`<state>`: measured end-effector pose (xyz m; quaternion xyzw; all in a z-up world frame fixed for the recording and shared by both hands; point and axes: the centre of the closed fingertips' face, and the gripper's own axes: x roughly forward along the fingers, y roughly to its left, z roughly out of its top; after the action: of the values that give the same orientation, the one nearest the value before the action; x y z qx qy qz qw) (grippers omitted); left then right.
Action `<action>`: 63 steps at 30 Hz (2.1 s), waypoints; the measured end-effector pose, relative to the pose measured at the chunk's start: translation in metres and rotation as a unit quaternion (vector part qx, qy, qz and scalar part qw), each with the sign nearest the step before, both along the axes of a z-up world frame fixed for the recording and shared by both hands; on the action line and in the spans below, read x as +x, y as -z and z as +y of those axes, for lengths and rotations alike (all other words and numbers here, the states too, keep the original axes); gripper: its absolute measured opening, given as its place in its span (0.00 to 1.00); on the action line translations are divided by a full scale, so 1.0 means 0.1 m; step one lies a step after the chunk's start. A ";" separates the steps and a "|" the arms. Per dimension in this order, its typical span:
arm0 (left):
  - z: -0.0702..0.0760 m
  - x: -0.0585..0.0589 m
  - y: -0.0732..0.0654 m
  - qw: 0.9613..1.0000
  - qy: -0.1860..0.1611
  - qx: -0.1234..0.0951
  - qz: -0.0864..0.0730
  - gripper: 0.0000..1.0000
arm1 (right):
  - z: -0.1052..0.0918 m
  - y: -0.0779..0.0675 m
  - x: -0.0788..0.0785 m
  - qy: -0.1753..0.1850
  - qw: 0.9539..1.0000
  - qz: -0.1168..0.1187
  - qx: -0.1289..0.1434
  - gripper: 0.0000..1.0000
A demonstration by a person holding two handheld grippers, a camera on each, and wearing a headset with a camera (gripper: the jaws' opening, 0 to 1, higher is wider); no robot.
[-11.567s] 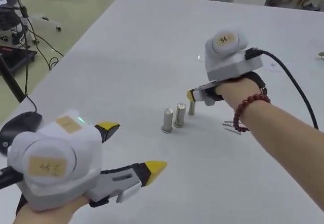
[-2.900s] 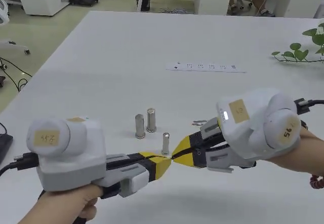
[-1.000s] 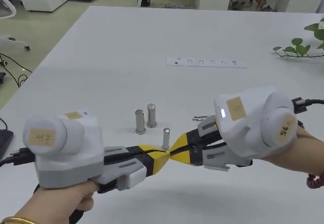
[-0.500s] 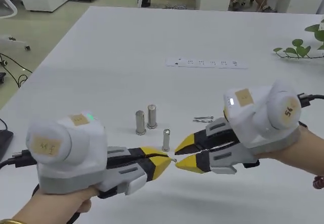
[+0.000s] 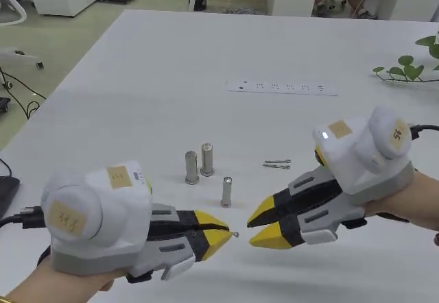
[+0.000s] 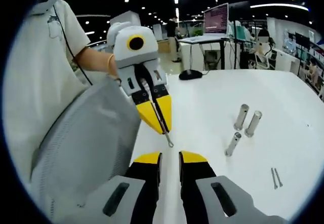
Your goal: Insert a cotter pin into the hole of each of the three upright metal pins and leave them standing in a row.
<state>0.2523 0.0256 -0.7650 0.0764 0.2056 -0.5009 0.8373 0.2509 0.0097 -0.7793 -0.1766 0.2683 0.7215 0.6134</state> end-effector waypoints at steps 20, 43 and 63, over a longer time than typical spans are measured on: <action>-0.18 -0.19 -0.06 0.995 0.092 0.006 -0.033 0.00 | 0.04 0.01 -0.24 -0.061 0.998 0.025 0.011 0.13; -0.16 -0.13 -0.05 0.997 0.073 0.001 -0.024 0.01 | 0.07 0.03 -0.19 -0.060 0.998 -0.012 0.005 0.04; -0.11 -0.01 -0.05 0.997 -0.006 -0.061 0.055 0.05 | 0.11 0.00 -0.10 -0.051 0.997 -0.061 0.001 0.04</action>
<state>0.2511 0.0145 -0.7604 -0.0033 0.2207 -0.5111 0.8307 0.2411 0.0208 -0.7791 -0.2333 0.2208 0.7397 0.5913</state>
